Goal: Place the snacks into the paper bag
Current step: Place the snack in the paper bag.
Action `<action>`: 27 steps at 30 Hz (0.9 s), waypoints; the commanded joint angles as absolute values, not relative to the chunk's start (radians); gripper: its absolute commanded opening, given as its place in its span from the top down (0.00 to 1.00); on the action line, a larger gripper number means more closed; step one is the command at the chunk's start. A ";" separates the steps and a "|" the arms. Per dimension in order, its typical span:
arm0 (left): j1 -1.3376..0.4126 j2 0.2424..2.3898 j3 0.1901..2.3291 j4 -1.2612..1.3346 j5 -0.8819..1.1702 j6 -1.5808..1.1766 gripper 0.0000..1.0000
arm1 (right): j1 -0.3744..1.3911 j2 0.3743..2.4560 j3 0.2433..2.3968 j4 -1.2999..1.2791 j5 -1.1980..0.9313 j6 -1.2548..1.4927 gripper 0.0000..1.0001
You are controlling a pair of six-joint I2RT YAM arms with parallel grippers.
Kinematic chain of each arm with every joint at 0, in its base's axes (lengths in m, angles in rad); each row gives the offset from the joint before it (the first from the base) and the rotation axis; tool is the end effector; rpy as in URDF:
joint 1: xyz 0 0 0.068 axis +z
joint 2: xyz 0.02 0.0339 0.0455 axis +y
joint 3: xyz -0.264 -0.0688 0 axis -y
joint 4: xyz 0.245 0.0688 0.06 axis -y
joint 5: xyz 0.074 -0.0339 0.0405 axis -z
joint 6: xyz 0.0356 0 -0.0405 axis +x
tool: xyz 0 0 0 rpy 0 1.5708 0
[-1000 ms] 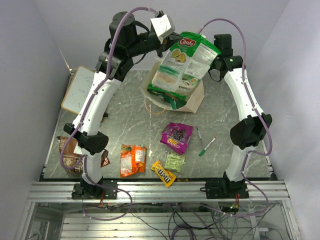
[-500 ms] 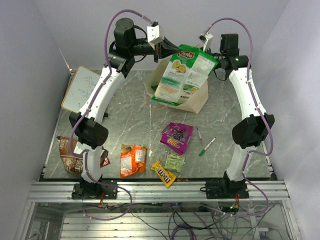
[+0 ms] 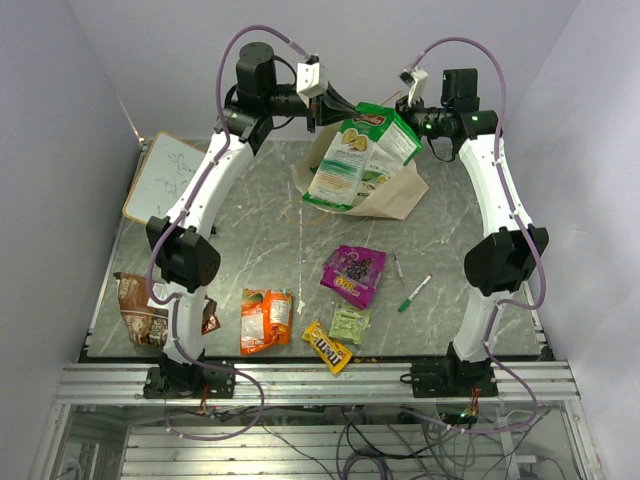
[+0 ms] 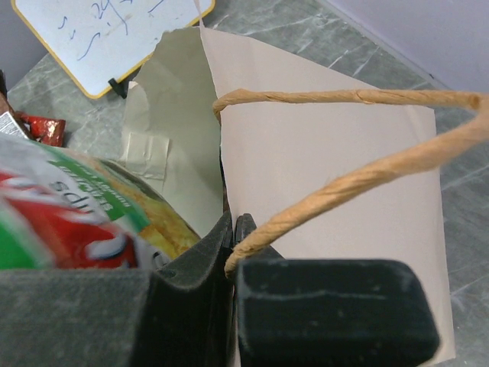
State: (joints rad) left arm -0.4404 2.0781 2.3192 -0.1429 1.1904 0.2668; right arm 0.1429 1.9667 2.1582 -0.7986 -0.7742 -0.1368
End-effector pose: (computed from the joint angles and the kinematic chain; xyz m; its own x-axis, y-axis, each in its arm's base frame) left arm 0.4008 -0.2254 0.4696 0.3477 -0.0556 -0.9360 0.9356 -0.0450 0.3502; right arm 0.4246 0.0862 0.4059 -0.4680 -0.1658 -0.8680 -0.7409 0.6090 0.2831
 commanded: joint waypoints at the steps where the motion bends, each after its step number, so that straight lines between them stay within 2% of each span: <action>1: -0.435 2.079 2.395 0.152 1.293 0.095 0.93 | 0.140 1.974 2.207 -0.775 -0.805 -0.110 1.00; 4: -0.429 2.123 2.368 0.829 1.380 -0.368 0.93 | 0.139 1.971 2.202 -0.780 -0.805 -0.110 1.00; 5: -0.435 2.154 2.420 0.874 1.421 -0.447 0.93 | 0.138 1.966 2.197 -0.777 -0.807 -0.108 1.00; 7: -0.442 2.204 2.522 0.717 1.441 -0.406 0.93 | 0.138 1.961 2.187 -0.774 -0.812 -0.102 1.00; 9: -0.449 2.223 2.510 0.819 1.469 -0.479 0.93 | 0.138 1.958 2.184 -0.773 -0.812 -0.099 1.00; 13: -0.452 2.192 2.387 0.893 1.490 -0.425 0.93 | 0.138 1.950 2.177 -0.767 -0.826 -0.089 1.00; 16: -0.456 2.224 2.414 0.905 1.501 -0.410 0.93 | 0.139 1.946 2.175 -0.765 -0.842 -0.082 1.00; 20: -0.457 2.281 2.513 0.865 1.451 -0.404 0.93 | 0.140 1.938 2.155 -0.765 -0.846 -0.080 1.00; 25: -0.452 2.228 2.456 0.782 1.359 -0.410 0.93 | 0.137 1.933 2.155 -0.779 -0.819 -0.098 1.00; 27: -0.439 2.197 2.460 0.654 1.308 -0.366 0.93 | 0.138 1.935 2.164 -0.781 -0.811 -0.097 1.00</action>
